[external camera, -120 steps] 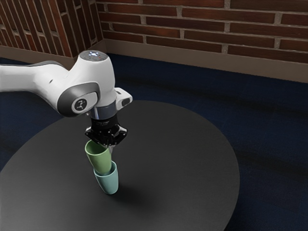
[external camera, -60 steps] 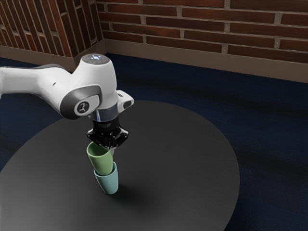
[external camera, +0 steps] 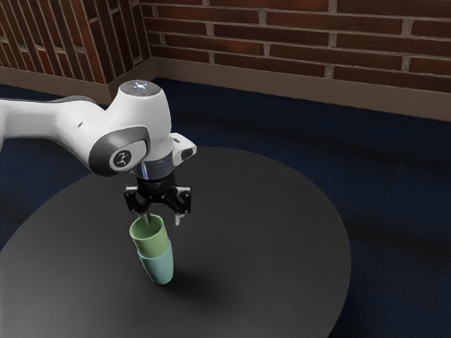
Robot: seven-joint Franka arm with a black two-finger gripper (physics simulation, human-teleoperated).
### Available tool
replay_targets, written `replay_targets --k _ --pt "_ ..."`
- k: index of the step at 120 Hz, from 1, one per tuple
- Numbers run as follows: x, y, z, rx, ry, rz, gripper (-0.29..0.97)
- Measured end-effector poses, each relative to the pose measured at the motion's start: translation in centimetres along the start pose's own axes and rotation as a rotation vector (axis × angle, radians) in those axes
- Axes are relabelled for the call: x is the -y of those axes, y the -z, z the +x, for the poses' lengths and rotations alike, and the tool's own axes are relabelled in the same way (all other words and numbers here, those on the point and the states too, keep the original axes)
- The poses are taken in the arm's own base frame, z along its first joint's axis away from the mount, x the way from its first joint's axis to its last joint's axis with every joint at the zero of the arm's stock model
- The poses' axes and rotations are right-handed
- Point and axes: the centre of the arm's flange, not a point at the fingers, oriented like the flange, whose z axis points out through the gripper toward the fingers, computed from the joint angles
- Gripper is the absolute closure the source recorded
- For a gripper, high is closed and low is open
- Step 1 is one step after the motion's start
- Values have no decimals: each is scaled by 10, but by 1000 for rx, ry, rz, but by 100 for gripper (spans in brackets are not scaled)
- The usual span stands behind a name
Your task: Place the left cup onto the right cup
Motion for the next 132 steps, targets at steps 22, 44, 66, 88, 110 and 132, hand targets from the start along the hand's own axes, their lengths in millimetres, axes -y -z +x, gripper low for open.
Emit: replay_targets --k 22,44,66,88,110,132 --pt "2 5 -1 -4 2 -1 9" --pt "5 22 -3 -21 4 -9 4" --pt "6 52 1 -40 10 -19 2" --pt "1 83 9 -49 11 -22 1" --pt "0 109 17 -60 -21 -20 0" --pt "-5 123 29 -71 -69 -24 0"
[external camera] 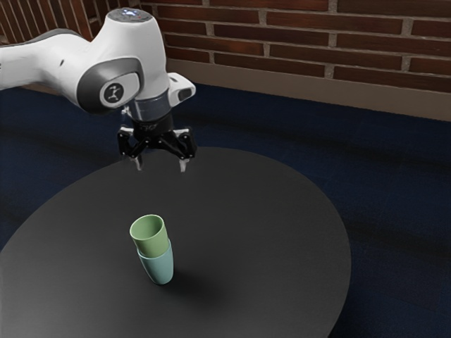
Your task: Place the left cup onto the right cup
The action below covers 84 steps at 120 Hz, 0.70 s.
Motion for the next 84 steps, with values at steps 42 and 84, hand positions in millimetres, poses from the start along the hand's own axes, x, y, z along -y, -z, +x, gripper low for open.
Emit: replay_targets --k 42,84 --pt "-4 27 33 -4 -66 -5 0" --pt "-3 49 59 -5 -99 -3 0"
